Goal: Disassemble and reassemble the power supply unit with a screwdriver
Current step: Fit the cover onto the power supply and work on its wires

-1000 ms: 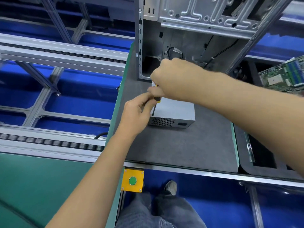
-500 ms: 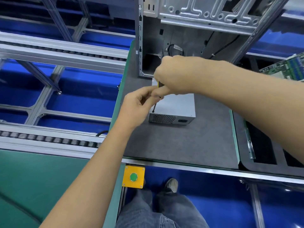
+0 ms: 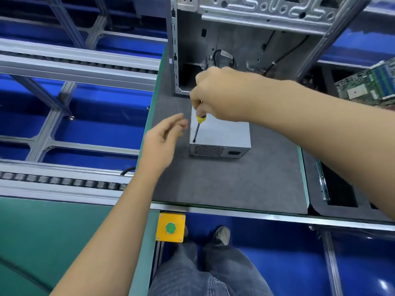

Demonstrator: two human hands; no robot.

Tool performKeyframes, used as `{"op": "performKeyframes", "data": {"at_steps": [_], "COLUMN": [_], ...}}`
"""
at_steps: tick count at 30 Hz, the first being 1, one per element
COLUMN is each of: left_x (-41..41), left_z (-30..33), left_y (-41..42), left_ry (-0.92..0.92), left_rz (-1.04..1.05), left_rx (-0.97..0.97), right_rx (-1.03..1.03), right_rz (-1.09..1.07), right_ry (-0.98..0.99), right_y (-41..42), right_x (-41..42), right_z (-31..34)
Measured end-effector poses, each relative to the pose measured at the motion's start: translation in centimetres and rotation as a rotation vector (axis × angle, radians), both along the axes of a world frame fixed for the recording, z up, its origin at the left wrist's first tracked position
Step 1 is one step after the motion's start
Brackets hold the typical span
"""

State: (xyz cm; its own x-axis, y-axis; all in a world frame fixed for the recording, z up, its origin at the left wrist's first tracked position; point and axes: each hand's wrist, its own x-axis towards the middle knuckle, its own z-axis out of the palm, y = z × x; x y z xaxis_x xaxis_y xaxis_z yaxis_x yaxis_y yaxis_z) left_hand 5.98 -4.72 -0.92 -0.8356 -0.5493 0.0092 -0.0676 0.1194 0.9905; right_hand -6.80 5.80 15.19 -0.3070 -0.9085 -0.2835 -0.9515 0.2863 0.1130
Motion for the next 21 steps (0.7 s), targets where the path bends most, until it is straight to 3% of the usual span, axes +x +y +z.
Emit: {"op": "performKeyframes", "data": {"at_steps": [4, 8, 10, 13, 21], "left_x": [1.2, 0.8, 0.8, 0.7, 0.5], "left_z": [-2.2, -3.3, -3.9, -4.3, -4.6], "left_y": [1.1, 2.3, 2.3, 2.3, 2.1], "left_ry": [-0.132, -0.103, -0.081, -0.095, -0.095], "left_rz": [0.009, 0.021, 0.052, 0.049, 0.048], "left_rx": [0.010, -0.001, 0.030, 0.108, 0.144], "right_rx": [-0.020, 0.180, 0.230, 0.242, 0.190], "right_rz": [-0.068, -0.300, -0.191, 0.002, -0.148], "right_ry": [0.143, -0.038, -0.072, 0.109, 0.100], "right_y": [-0.6, 0.0, -0.1, -0.6, -3.2], "right_x": [0.9, 0.0, 0.1, 1.2, 3.2], "right_z": [-0.5, 0.2, 0.8, 1.2, 0.6]}}
